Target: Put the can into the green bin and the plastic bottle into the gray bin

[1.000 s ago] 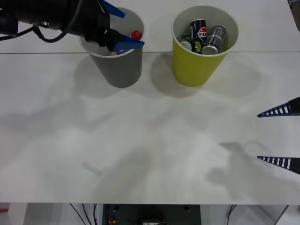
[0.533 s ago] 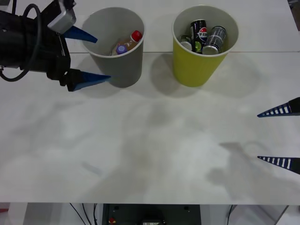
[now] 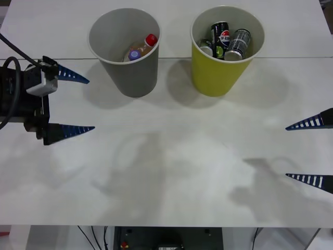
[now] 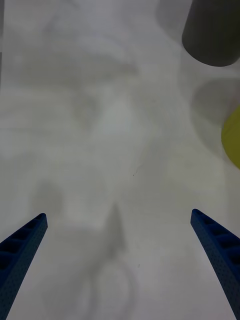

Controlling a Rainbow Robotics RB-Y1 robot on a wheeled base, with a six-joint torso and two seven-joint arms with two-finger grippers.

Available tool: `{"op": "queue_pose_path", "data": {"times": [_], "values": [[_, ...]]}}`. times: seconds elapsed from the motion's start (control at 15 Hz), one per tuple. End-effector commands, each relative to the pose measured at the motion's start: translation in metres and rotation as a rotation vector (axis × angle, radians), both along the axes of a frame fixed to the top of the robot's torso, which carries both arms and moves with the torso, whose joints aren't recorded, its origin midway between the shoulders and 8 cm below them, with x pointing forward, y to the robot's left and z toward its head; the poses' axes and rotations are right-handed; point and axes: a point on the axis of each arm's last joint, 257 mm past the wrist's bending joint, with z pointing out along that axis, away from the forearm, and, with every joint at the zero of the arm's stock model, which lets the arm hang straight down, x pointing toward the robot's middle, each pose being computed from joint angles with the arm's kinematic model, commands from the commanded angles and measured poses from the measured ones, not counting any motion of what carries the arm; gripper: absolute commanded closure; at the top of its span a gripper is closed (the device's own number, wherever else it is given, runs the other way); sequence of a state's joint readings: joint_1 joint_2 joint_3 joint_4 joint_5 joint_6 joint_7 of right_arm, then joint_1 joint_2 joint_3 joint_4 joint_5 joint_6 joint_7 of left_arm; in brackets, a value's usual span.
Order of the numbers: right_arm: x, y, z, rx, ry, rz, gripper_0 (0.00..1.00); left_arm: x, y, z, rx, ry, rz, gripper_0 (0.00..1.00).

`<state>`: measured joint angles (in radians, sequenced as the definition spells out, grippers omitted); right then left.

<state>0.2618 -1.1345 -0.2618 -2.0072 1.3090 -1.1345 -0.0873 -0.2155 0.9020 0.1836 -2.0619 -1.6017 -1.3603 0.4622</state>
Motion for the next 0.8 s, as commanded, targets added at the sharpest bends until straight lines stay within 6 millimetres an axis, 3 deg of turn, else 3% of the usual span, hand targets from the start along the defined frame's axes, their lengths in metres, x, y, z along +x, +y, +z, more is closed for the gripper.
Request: {"op": "queue_pose_path", "data": {"times": [0.07, 0.33, 0.8], "values": [[0.000, 0.000, 0.000, 0.000, 0.000, 0.000, 0.00, -0.020, 0.017, -0.019, 0.054, 0.007, -0.061, 0.00], [0.000, 0.000, 0.000, 0.000, 0.000, 0.000, 0.00, -0.046, 0.032, -0.045, 0.069, 0.003, -0.118, 0.00], [0.000, 0.000, 0.000, 0.000, 0.000, 0.000, 0.00, -0.075, 0.043, -0.067, 0.049, 0.035, -0.149, 0.00]]}}
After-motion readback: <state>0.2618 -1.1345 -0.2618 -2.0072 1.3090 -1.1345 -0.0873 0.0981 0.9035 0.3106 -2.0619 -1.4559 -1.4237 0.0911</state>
